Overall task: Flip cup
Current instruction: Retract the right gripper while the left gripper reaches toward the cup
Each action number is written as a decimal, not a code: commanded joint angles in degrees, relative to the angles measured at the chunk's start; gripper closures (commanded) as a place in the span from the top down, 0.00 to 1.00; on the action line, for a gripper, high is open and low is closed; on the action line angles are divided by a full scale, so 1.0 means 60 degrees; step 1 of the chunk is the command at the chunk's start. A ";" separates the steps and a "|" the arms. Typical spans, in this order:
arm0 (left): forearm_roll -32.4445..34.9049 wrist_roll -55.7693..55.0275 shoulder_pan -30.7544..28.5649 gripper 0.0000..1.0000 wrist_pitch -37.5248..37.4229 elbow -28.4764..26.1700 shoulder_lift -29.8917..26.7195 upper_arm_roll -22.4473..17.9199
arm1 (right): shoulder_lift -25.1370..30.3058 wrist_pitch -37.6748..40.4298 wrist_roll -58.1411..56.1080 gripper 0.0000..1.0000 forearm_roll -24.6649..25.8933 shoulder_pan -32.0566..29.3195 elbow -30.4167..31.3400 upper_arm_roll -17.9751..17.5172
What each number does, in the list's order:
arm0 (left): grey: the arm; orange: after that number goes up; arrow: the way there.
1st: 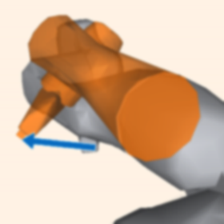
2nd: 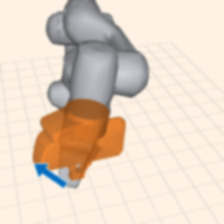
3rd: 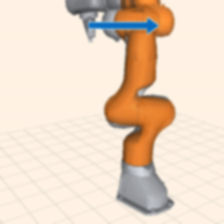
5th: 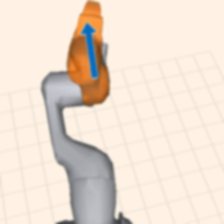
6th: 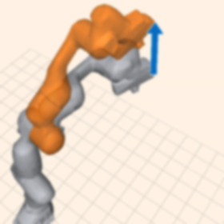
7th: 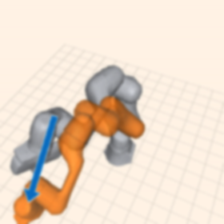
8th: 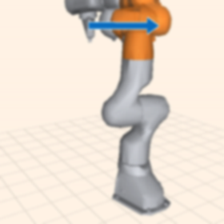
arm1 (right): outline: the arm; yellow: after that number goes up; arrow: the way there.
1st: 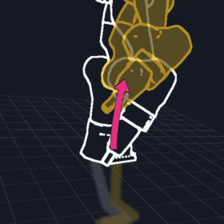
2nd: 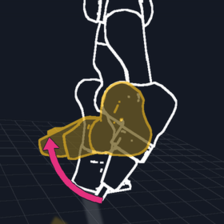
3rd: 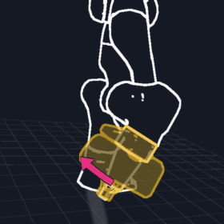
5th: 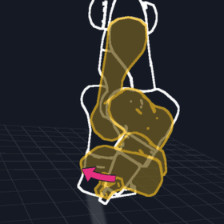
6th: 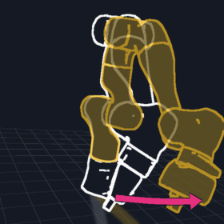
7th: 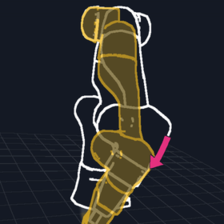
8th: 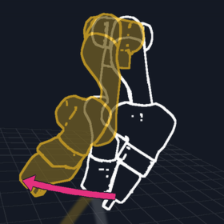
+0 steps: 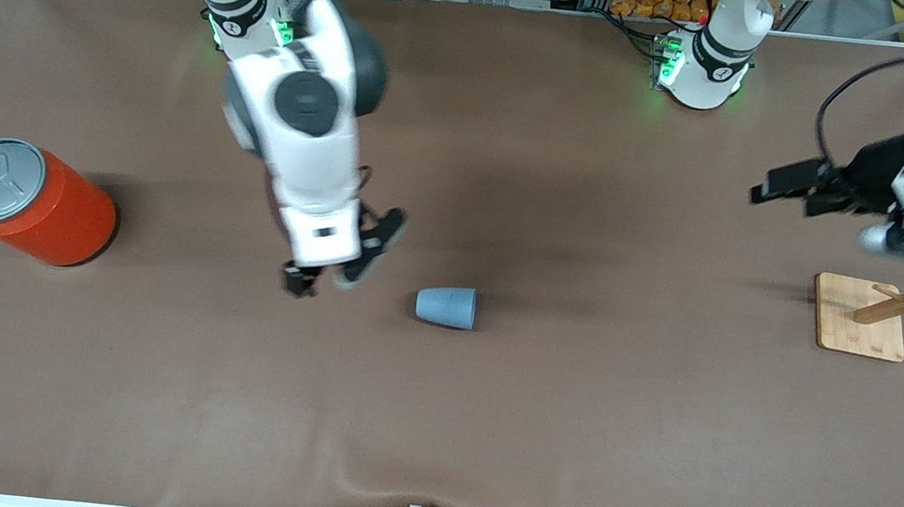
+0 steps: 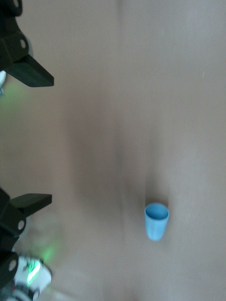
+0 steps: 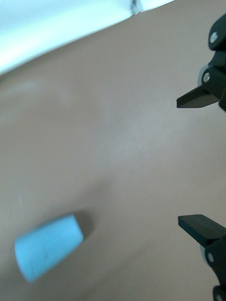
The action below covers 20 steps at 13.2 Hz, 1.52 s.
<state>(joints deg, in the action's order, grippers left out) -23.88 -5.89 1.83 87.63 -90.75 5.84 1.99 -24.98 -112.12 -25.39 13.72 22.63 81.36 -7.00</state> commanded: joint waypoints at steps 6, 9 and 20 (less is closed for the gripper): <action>-0.2288 0.0102 0.0340 1.00 0.2223 0.0228 0.2452 0.0574 | 0.1071 0.1152 0.0871 1.00 -0.0820 -0.1734 -0.0127 -0.0167; -0.2976 0.0117 0.0355 1.00 0.3233 0.0228 0.3039 0.1072 | 0.1569 0.1897 0.1844 1.00 -0.1261 -0.2320 -0.0098 -0.0167; -0.6477 0.5080 0.0850 1.00 0.4287 0.0184 0.5513 0.1206 | 0.4453 0.3290 0.3364 1.00 -0.2727 -0.3478 0.1819 0.1181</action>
<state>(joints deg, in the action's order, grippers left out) -59.68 21.58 4.93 110.45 -90.73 35.92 8.94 -4.48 -92.54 -9.82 -1.55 2.17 85.86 0.24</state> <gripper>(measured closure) 0.000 0.000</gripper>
